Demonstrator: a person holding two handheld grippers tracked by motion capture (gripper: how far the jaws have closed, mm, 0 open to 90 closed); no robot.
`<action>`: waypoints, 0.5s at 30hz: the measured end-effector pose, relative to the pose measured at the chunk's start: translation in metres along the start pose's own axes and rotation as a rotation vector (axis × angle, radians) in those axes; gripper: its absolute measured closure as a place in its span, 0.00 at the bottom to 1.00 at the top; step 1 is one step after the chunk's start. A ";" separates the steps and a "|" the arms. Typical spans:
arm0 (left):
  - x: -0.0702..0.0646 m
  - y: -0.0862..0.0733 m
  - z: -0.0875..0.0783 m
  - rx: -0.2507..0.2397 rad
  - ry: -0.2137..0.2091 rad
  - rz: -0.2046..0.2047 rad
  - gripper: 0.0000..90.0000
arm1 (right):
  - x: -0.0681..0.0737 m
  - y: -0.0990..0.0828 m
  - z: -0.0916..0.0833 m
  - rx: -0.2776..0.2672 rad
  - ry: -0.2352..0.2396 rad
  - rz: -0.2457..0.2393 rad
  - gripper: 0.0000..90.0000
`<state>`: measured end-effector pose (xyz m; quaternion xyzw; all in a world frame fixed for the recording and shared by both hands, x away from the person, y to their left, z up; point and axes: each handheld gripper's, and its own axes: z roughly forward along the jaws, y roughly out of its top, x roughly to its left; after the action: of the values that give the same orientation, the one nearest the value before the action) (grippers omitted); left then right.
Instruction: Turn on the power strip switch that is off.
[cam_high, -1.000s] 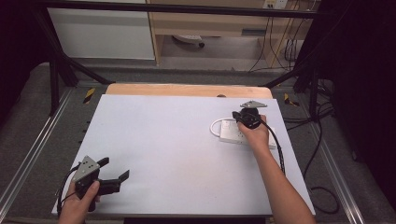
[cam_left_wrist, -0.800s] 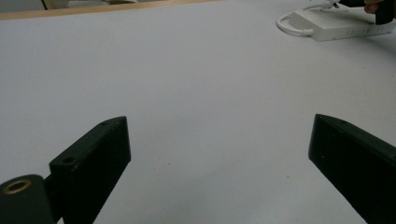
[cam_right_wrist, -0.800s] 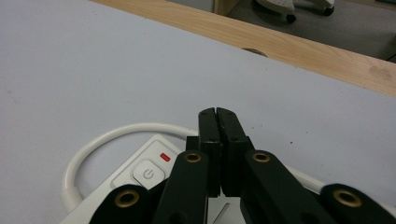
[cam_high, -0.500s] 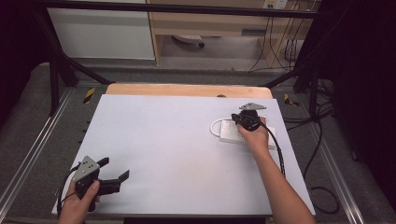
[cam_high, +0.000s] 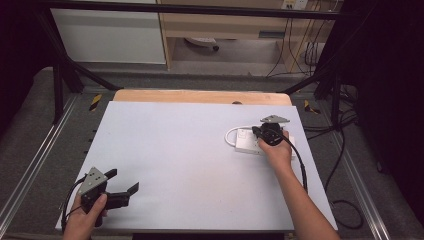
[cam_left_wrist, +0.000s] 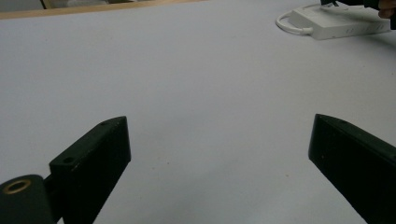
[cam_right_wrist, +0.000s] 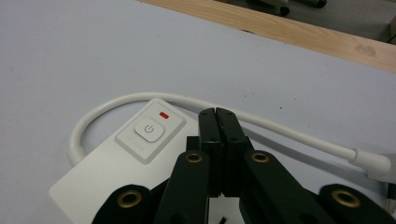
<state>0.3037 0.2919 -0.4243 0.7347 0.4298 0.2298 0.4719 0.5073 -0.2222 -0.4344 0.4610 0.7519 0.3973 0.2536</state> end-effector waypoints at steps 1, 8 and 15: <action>0.000 0.000 0.000 0.000 0.000 0.000 0.06 | -0.001 0.000 0.000 -0.004 -0.003 0.000 1.00; 0.000 0.000 0.000 0.001 0.000 -0.001 0.06 | -0.003 0.000 -0.001 -0.014 -0.013 0.006 1.00; 0.001 0.000 0.000 -0.001 0.003 -0.002 0.06 | -0.005 -0.003 -0.001 0.001 -0.012 0.012 1.00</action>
<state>0.3036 0.2926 -0.4241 0.7337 0.4309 0.2306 0.4720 0.5071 -0.2274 -0.4368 0.4679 0.7478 0.3956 0.2556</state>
